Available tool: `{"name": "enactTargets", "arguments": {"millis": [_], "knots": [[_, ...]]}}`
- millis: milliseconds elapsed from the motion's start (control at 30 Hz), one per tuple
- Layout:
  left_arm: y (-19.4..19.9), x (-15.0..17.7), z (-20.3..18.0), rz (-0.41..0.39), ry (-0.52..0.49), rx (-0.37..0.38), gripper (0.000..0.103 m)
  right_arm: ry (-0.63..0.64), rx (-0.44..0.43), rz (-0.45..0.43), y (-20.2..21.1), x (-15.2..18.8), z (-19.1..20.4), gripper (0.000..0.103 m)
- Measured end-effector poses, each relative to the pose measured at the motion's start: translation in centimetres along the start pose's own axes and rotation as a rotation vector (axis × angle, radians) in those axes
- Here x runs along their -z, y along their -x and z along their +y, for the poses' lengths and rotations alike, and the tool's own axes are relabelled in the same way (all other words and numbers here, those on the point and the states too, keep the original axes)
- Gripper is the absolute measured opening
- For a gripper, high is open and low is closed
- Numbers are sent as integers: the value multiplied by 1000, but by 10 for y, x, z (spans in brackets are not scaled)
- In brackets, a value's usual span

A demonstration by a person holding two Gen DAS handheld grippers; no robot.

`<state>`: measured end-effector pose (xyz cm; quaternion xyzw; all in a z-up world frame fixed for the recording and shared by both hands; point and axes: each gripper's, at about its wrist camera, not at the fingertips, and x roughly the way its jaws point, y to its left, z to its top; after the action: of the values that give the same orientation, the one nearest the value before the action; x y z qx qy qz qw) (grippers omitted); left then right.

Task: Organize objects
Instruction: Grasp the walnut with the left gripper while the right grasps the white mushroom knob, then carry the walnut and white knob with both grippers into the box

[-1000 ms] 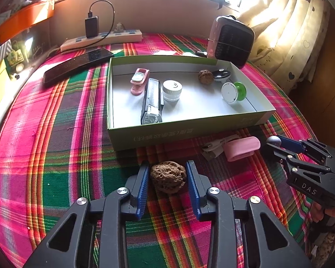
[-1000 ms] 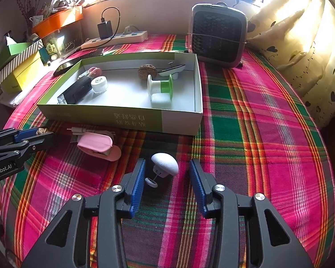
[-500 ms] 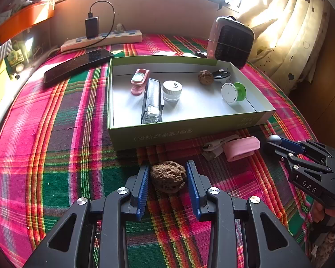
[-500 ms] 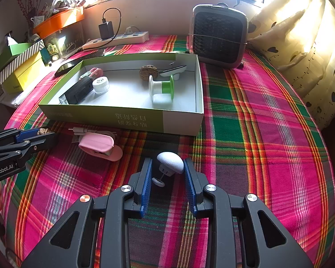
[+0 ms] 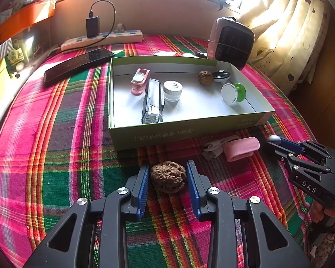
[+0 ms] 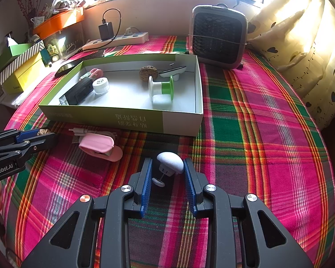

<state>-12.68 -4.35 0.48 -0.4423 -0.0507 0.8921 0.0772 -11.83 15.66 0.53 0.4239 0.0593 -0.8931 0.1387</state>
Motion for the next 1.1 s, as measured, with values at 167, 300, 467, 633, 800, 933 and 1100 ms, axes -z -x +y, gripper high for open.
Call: {"name": "enactTargets", "arguments": {"millis": [167, 300, 467, 633, 800, 933, 1100], "knots": [[4, -2, 0, -9, 1, 4, 30, 4, -7, -10, 3, -1, 2, 29], [7, -5, -1, -21, 0, 6, 30, 6, -9, -23, 7, -3, 3, 29], [12, -8, -3, -34, -2, 15, 30, 9, -16, -40, 14, -8, 3, 29], [19, -16, -5, -54, -10, 21, 30, 15, -24, -61, 18, -17, 3, 29], [22, -25, -7, -70, -20, 24, 30, 29, -27, -79, 21, -28, 4, 29], [22, -33, -10, -80, -27, 30, 30, 42, -39, -94, 20, -40, 6, 29], [19, -44, -14, -86, -28, 40, 30, 59, -44, -100, 13, -58, 8, 29]]}}
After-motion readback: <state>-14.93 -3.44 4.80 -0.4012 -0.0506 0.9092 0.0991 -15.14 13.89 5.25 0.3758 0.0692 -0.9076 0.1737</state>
